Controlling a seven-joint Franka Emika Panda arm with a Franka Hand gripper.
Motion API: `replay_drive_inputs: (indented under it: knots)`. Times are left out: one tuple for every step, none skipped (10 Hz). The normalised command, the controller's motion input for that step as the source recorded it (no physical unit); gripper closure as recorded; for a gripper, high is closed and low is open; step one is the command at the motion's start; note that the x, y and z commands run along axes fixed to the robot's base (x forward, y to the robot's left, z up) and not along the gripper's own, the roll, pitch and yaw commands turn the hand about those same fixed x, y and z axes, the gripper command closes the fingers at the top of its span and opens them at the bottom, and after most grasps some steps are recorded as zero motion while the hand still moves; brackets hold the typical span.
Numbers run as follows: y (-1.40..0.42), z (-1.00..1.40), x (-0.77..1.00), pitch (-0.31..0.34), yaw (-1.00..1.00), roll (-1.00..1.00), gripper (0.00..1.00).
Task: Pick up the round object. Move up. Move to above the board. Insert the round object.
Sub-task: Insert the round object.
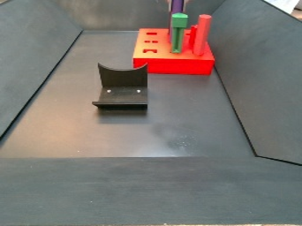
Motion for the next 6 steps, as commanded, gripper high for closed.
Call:
replay_drive_inputs:
  knots:
    - [0.0, -0.38, 0.16, -0.013, 0.0, 0.0, 1.0]
    - [0.0, -0.37, 0.13, 0.0, 0.0, 0.0, 1.0]
    - [0.02, -0.32, 0.07, 0.0, 0.0, 0.0, 1.0]
    - [0.08, -0.14, -0.01, -0.043, -0.1, -0.08, 1.0]
    - [0.14, -0.02, -0.07, -0.147, -0.05, -0.12, 1.0]
    - [0.0, 0.0, 0.0, 0.0, 0.0, 0.0, 1.0]
